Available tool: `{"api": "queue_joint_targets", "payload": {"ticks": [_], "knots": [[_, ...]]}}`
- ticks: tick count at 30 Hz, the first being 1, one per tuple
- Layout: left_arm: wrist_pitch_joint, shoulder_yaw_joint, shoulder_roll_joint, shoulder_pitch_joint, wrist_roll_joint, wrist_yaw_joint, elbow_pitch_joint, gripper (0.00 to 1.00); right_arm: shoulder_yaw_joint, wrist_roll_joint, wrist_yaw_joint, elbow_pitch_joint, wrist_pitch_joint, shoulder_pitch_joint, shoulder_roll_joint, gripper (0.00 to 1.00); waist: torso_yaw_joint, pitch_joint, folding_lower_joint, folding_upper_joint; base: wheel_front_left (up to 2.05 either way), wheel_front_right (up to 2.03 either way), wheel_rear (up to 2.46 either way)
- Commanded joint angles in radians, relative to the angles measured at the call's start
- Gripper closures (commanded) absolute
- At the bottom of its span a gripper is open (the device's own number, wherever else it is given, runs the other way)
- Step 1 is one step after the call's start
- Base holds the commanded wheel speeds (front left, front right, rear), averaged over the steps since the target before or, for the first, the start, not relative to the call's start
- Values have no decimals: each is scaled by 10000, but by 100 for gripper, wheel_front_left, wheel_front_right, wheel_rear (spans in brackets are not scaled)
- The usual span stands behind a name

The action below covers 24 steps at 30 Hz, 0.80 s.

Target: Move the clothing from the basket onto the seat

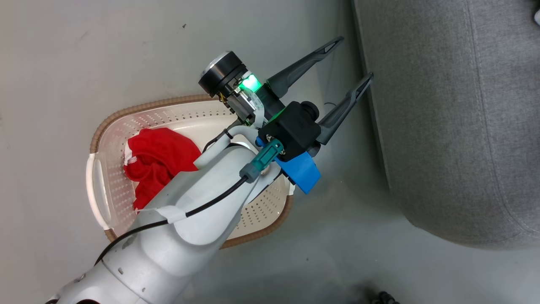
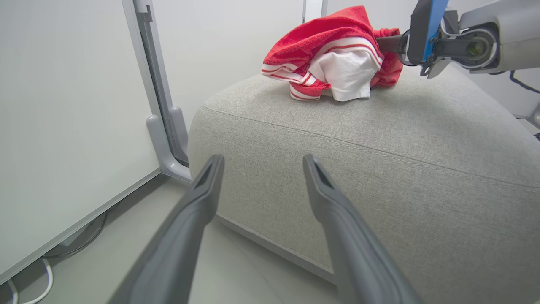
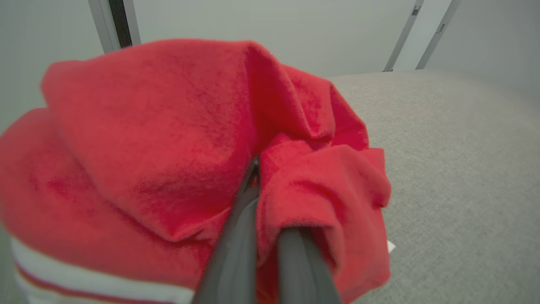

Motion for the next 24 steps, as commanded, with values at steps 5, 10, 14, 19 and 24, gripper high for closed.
{"api": "queue_joint_targets", "payload": {"ticks": [5, 10, 14, 19, 24], "knots": [[-30, 98, -20, 124, -59, 9, -39, 0, -129, 313, 3, -248, -8, 494, 190, 0, -62, -366, -1, 0, 0, 0, 0], [-29, 168, -96, 386, -161, 6, -107, 0, -126, 542, 5, -805, -8, 1428, 372, 0, -48, -985, -1, 0, 0, 0, 0], [-29, 305, -140, 701, -224, 77, -158, 0, -20, 630, 5, -1542, -6, 2527, 645, 0, -97, -1587, -1, 0, 0, 0, 0], [-30, 524, -158, 1165, -305, 91, -157, 0, 102, 639, 5, -2139, -6, 3885, 977, 0, -100, -2367, -1, 0, 0, 0, 0], [-29, 754, -180, 1731, -366, 138, -215, 0, 482, 566, 3, -2828, -8, 5049, 1284, 0, -42, -3148, -1, 0, 0, 0, 0]]}}
